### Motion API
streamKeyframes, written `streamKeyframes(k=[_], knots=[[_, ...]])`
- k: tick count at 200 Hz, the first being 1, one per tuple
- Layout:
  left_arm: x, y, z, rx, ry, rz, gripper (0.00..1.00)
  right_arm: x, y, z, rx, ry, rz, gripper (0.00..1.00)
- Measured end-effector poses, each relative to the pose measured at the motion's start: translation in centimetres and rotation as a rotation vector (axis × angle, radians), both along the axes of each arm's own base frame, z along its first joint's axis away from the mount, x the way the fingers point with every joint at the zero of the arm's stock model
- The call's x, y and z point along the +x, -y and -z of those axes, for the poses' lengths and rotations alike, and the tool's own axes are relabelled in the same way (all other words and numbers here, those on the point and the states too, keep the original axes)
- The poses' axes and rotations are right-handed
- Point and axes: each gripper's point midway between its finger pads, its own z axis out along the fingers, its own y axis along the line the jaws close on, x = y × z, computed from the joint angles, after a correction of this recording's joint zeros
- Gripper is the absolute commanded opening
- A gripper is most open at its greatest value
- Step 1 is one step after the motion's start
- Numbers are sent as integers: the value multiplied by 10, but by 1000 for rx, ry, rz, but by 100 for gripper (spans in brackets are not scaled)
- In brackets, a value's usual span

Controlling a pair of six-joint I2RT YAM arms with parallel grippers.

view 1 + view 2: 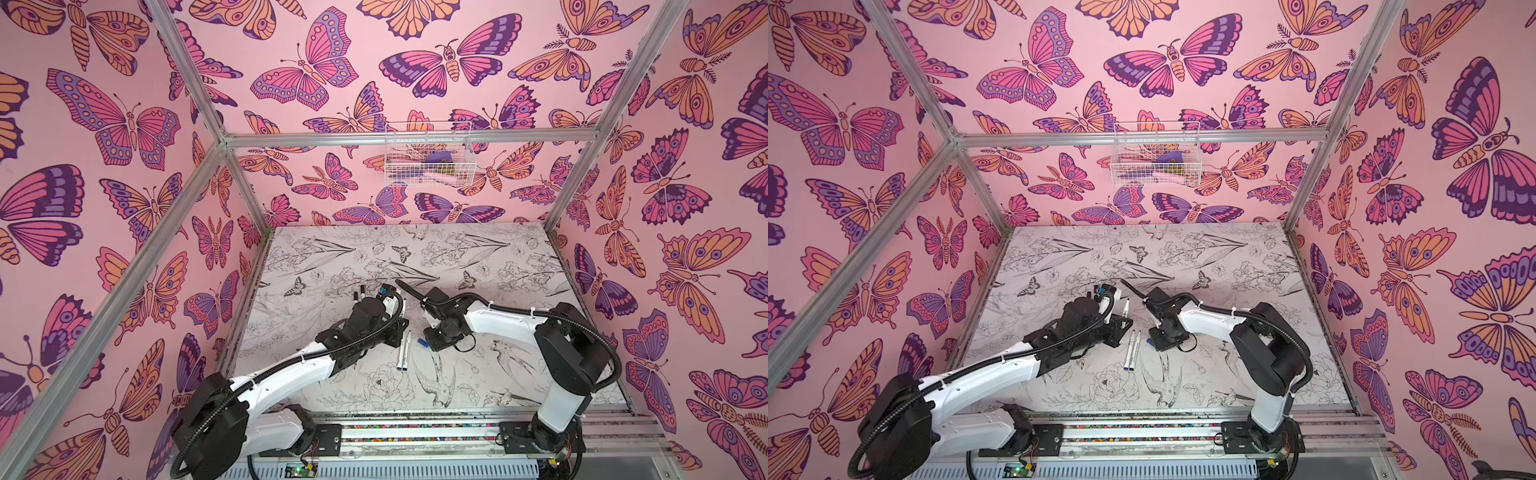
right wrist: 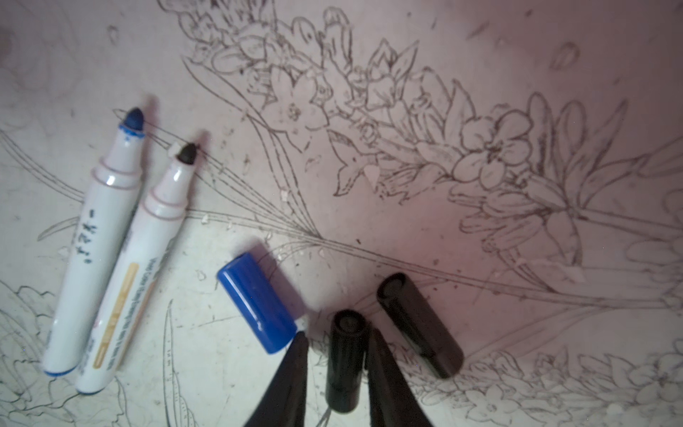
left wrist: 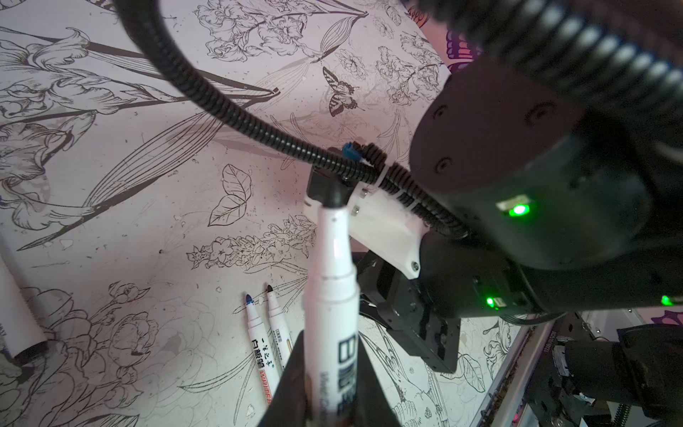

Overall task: Insert the pens into the pen caps
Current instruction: 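Lift the black cap with the right gripper toward the marker tip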

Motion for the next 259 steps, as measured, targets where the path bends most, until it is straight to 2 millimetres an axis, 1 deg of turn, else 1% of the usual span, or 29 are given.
streamKeyframes(k=[10,40,54,67,81,92,101,121,122,137,148,158,173,209,259], knots=[[0,0,0,0,0,0,0,0,2,1,-25,12,-7,22],[0,0,1,2,-2,0,0,2,5,1,-52,30,-4,6],[0,0,1,2,-2,1,0,2,3,0,-43,34,-2,2],[-1,0,1,2,-3,3,0,0,2,-2,-21,37,0,1],[-2,1,1,2,-4,10,0,-4,0,-13,25,45,5,1],[-3,2,1,0,-6,21,0,-6,-3,-32,86,75,14,0],[-5,3,1,-2,-8,32,0,-5,-7,-57,157,117,21,0],[-8,6,0,-9,-13,58,0,4,-16,-128,363,252,52,0],[-9,6,0,-10,-14,60,0,5,-16,-134,379,263,58,0],[-12,9,0,-17,-18,85,0,12,-11,-182,527,361,107,0],[-16,13,-1,-23,-16,107,0,14,-4,-209,626,424,141,0],[-21,19,-3,-35,-15,139,0,12,1,-222,697,449,163,0],[-30,27,-7,-53,-9,186,0,9,2,-231,771,447,178,0],[-49,46,-18,-81,27,299,0,4,-8,-236,862,403,170,0],[-57,54,-24,-96,57,352,0,1,-12,-237,920,389,173,0]])
